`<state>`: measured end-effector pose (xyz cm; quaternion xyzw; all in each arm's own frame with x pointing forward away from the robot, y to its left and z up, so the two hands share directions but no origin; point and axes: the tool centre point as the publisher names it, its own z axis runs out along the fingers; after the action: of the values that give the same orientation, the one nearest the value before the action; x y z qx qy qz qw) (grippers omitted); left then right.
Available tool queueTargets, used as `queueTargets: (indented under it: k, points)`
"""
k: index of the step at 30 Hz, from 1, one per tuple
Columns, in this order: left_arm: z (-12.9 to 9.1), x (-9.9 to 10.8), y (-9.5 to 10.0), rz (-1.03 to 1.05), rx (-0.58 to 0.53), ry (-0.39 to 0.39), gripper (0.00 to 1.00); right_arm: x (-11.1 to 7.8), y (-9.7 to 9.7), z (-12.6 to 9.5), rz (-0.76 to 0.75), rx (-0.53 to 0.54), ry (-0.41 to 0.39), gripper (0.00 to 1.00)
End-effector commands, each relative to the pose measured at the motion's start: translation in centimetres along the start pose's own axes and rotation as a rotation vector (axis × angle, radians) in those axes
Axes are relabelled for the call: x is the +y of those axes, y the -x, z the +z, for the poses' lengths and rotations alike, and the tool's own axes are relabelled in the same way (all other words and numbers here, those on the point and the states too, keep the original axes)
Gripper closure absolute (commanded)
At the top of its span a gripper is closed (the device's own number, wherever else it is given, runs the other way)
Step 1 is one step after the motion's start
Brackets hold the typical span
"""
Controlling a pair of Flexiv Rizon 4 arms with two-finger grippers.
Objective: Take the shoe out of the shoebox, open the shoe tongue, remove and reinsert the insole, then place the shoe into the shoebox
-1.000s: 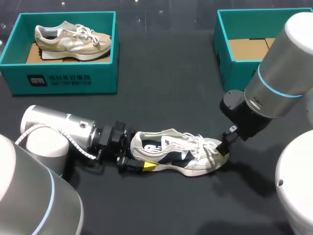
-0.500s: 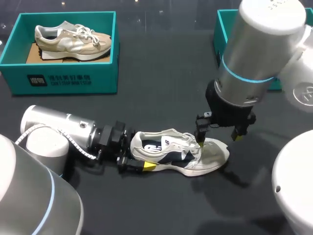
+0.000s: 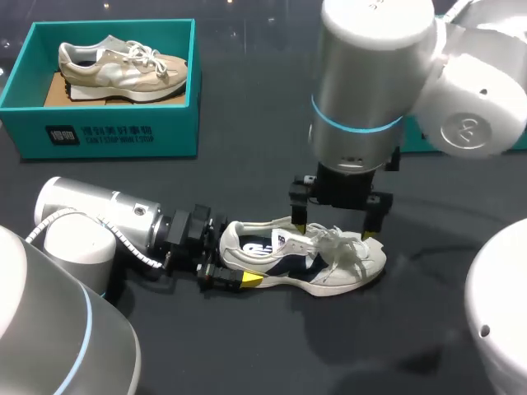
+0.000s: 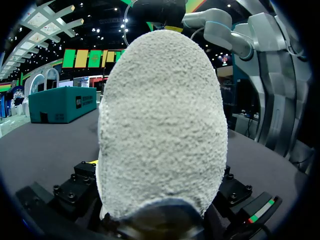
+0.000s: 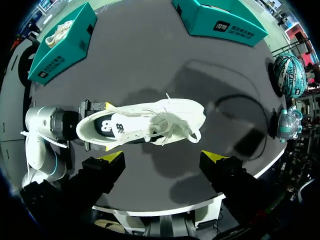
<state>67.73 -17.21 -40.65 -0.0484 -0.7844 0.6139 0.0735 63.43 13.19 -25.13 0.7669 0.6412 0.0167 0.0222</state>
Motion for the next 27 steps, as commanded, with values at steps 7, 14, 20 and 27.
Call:
queueTargets:
  k: [7,14,20,27]
  points:
    - [0.0,0.0,-0.2,0.0,-0.002,0.0,1.0,-0.5,-3.7,1.6,0.096,-0.342,0.043,0.0]
    - [0.0,0.0,-0.2,0.0,-0.002,0.0,1.0,-0.5,-4.1,2.0,0.106,-0.391,0.046,0.0]
    - [0.0,0.0,-0.2,0.0,-0.002,0.0,1.0,0.1,-5.7,4.0,0.143,-0.49,0.06,0.0]
    - [0.0,0.0,-0.2,0.0,-0.002,0.0,1.0,0.6,-6.5,4.5,0.171,-0.622,0.076,0.0]
